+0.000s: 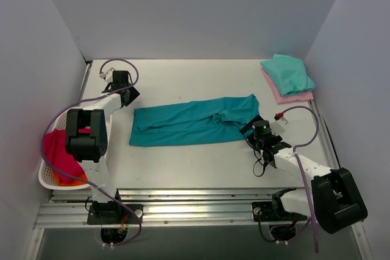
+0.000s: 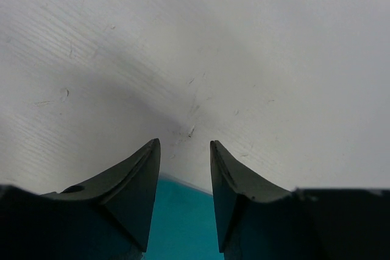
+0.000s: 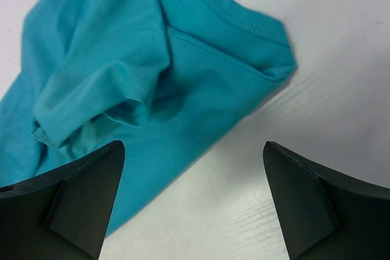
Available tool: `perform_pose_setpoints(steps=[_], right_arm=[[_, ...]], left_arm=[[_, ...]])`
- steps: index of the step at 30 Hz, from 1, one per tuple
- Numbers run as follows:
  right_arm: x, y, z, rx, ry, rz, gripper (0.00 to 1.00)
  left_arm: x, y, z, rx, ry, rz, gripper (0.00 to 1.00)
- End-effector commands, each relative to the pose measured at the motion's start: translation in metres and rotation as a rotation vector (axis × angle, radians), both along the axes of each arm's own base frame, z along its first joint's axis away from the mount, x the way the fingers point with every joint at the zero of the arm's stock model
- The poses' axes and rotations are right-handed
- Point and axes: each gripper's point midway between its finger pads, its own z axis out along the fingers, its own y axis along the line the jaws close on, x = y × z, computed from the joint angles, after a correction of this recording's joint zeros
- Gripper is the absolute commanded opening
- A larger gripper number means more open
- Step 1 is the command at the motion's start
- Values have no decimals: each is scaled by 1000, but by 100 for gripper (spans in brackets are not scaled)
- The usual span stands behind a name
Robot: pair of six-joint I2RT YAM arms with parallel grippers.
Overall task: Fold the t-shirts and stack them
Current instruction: Fold the other side of the tshirt into a rectangle, then rotate the tshirt 90 degrees
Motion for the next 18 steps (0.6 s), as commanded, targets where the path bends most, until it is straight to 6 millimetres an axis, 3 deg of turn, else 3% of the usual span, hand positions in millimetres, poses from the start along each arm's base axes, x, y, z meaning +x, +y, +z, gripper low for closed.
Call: perform_pose_setpoints(steps=[1, 3, 5, 6, 7, 9, 13, 14, 16, 17, 18], right_arm=[[3, 5, -9, 39, -13, -17, 92], [9, 9, -12, 43, -6, -10, 88], [15, 11, -13, 47, -9, -5, 75], [18, 13, -15, 48, -9, -1, 60], [20, 13, -16, 55, -13, 0, 24], [26, 14, -21, 63, -9, -1, 6], [46, 15, -30, 67, 15, 1, 0], [58, 16, -24, 79, -14, -6, 0], [69, 17, -32, 73, 4, -10, 0], [86, 20, -22, 79, -25, -11, 0], [92, 18, -30, 73, -8, -25, 0]], left_arm=[[10, 1, 36, -20, -108, -6, 47], [8, 2, 37, -22, -113, -5, 47], [8, 2, 39, -24, -117, -8, 47], [8, 3, 40, -25, -119, -8, 46], [7, 3, 39, -25, -116, -6, 46], [6, 7, 40, -27, -119, -2, 46], [3, 9, 41, -35, -126, 0, 46], [2, 9, 43, -39, -132, -1, 46], [0, 10, 44, -42, -135, -4, 46], [0, 11, 48, -43, -145, 0, 46], [0, 11, 48, -46, -143, -1, 46]])
